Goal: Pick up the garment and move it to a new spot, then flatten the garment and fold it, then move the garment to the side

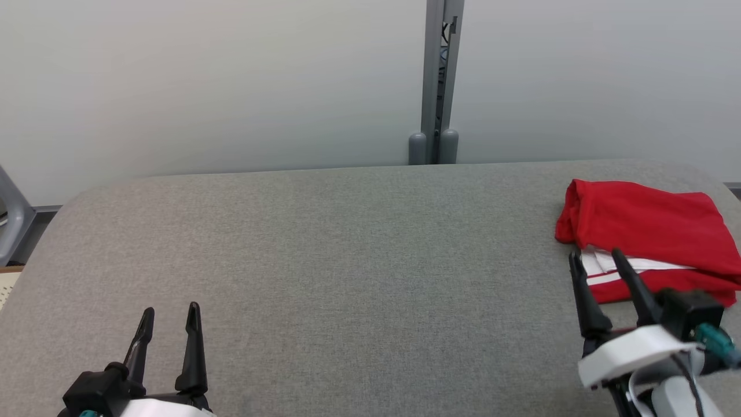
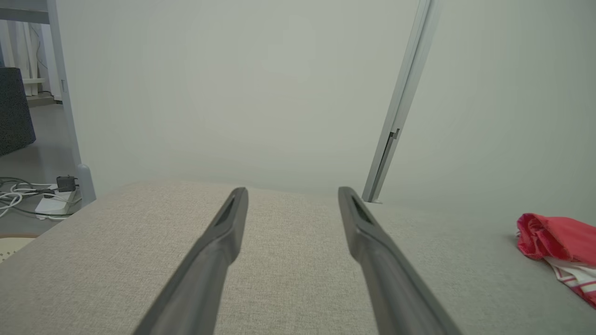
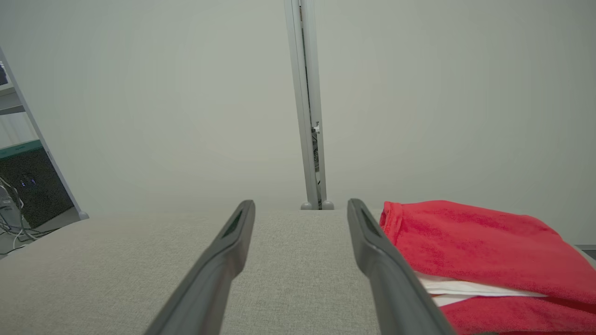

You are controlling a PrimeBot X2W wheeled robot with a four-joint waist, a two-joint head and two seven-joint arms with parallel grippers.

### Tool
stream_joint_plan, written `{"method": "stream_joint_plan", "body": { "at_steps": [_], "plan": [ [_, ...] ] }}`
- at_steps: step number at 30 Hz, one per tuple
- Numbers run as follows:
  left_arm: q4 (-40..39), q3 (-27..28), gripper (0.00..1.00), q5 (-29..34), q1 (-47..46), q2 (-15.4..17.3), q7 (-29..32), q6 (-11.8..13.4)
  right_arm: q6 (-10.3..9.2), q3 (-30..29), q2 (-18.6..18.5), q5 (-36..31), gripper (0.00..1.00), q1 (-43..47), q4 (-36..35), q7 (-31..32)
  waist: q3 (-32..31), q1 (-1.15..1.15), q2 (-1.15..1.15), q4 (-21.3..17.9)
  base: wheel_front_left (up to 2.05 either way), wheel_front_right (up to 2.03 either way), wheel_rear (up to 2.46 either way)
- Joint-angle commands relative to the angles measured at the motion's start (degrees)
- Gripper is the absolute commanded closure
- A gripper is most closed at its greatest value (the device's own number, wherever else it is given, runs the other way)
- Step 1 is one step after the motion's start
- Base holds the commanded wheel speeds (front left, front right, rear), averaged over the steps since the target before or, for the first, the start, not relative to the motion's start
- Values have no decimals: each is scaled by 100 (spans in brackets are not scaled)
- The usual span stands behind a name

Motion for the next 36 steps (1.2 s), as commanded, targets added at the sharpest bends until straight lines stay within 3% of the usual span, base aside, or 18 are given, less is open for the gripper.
{"method": "stream_joint_plan", "body": {
  "at_steps": [1,10,28,29,36],
  "plan": [
    [2,12,0,5,2,39,-25,-30,0,-40,-6,-84,0,75,-98,-25,-21,0,-1,42,0,0,0],
    [137,33,0,358,53,-12,-25,-140,0,-59,241,-342,0,733,-577,-24,-5,0,-1,73,0,0,0],
    [257,210,0,463,18,-149,-26,-277,0,31,209,-342,0,761,-692,-24,-14,0,-1,-90,0,0,0],
    [264,190,100,467,45,-173,1,-266,-1,46,247,-337,100,735,-684,0,-13,0,-1,-91,0,0,0],
    [501,228,100,187,85,-239,145,-275,-1,26,321,-59,100,873,-526,92,-4,0,-1,-91,0,0,0]
  ]
}}
